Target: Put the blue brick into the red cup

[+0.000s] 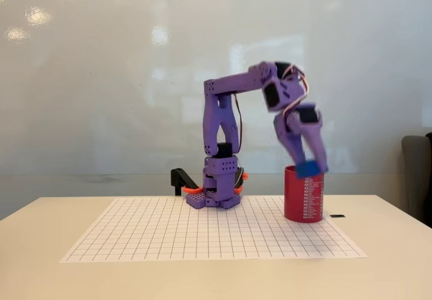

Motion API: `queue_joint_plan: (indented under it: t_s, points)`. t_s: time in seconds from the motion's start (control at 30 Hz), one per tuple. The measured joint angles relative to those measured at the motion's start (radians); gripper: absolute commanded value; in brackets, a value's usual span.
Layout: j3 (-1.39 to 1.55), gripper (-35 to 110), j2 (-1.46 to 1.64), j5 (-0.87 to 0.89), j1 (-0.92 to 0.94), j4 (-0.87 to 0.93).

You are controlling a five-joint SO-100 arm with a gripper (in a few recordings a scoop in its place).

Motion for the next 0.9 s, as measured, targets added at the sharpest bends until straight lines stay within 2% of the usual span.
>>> queue_joint_plan:
  t_s: [0.17, 0.37, 0.67, 0.9]
  points:
    - [-0.087, -1, 0.014, -0.126, -0.215, 0.115]
    - [-0.091, -1, 0.014, -0.163, -0.439, 0.156]
    - [0.060, -1, 0.014, -0.268, -0.557, 0.152]
    - [0.091, -1, 0.023, -0.354, -0.555, 0.206]
